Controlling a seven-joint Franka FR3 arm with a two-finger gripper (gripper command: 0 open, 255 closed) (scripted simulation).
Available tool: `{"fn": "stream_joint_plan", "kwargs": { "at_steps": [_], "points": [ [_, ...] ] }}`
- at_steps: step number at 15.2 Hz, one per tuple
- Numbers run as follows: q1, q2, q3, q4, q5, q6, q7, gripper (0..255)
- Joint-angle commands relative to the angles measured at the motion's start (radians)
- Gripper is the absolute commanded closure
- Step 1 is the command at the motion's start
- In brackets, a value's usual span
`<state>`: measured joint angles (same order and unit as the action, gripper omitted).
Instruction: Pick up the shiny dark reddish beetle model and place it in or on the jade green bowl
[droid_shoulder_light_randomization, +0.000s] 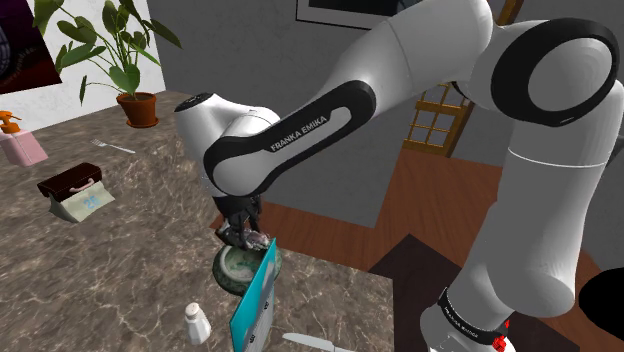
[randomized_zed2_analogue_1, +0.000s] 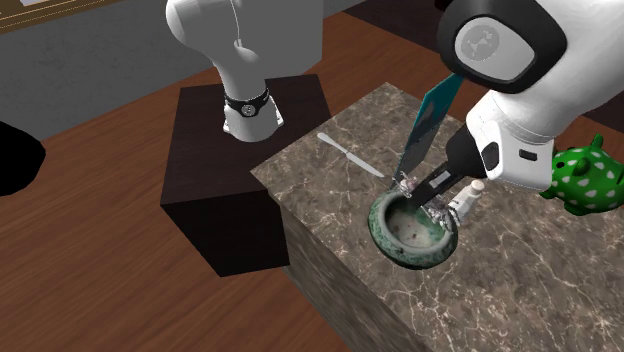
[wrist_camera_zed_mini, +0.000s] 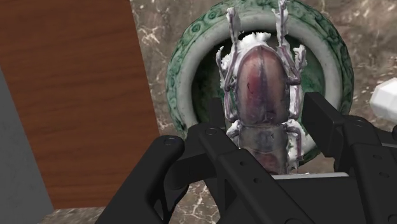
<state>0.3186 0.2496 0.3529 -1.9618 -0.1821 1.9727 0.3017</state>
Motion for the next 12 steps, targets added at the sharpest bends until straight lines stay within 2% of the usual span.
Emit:
{"fn": "stream_joint_plan", "kwargs": {
  "at_steps": [1, 12],
  "points": [
    [0.003, 0.02, -0.002, -0.002, -0.009, 0.02, 0.008, 255],
    [0.012, 0.096, -0.015, -0.037, -0.046, 0.125, 0.038, 255]
  ]
}}
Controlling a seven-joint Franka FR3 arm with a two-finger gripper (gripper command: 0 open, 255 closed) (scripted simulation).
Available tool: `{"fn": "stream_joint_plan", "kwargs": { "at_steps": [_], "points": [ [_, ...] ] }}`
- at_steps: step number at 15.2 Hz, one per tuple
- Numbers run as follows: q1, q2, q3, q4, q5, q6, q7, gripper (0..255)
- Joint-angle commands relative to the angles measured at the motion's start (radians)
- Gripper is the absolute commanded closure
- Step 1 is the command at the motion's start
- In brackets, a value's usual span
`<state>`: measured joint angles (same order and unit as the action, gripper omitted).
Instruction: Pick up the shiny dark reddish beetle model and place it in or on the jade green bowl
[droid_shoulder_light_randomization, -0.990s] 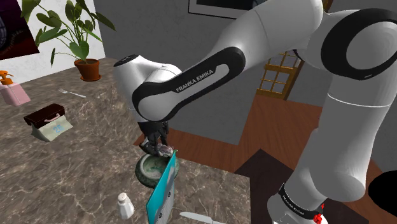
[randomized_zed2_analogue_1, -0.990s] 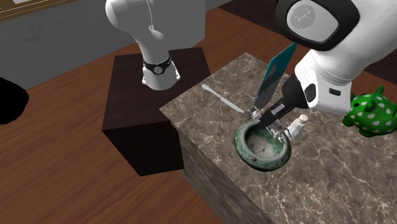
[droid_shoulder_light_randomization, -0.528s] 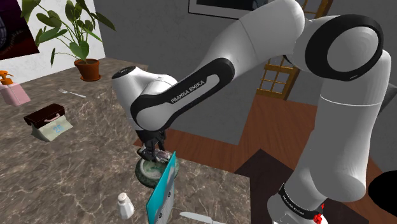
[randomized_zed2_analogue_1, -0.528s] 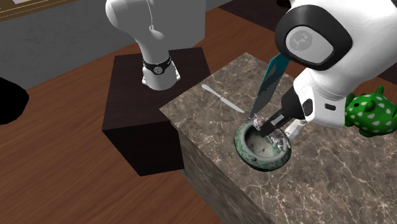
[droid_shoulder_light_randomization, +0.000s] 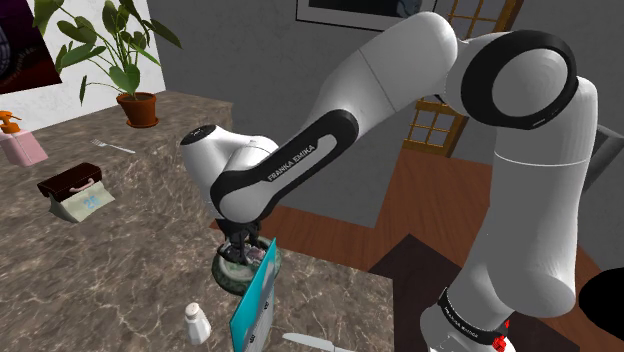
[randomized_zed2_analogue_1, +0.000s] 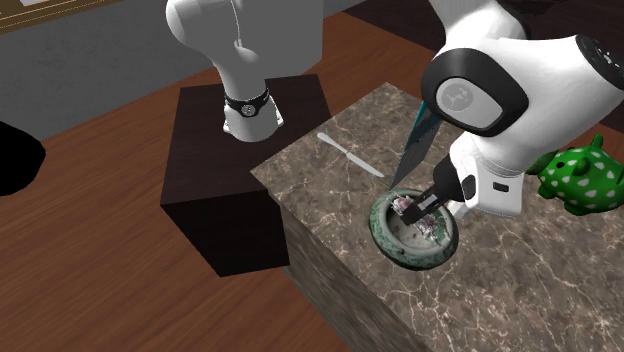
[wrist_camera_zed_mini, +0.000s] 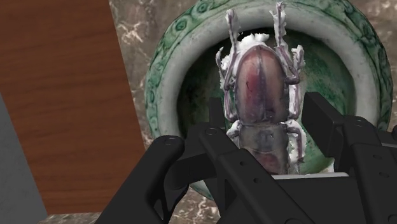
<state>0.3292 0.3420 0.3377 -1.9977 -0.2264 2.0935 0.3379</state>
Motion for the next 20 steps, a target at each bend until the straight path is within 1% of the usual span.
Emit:
{"fn": "stream_joint_plan", "kwargs": {
  "at_steps": [1, 6, 7, 12, 16, 20],
  "points": [
    [0.001, 0.004, 0.0, -0.001, -0.002, 0.004, 0.002, 255],
    [0.001, 0.004, 0.0, -0.001, -0.002, 0.004, 0.002, 255],
    [0.001, 0.004, 0.0, -0.001, -0.002, 0.004, 0.002, 0],
    [0.001, 0.004, 0.0, -0.001, -0.002, 0.004, 0.002, 0],
    [0.003, -0.039, 0.013, 0.076, 0.027, -0.112, -0.016, 0],
    [0.003, -0.039, 0.013, 0.076, 0.027, -0.112, -0.016, 0]
  ]
}}
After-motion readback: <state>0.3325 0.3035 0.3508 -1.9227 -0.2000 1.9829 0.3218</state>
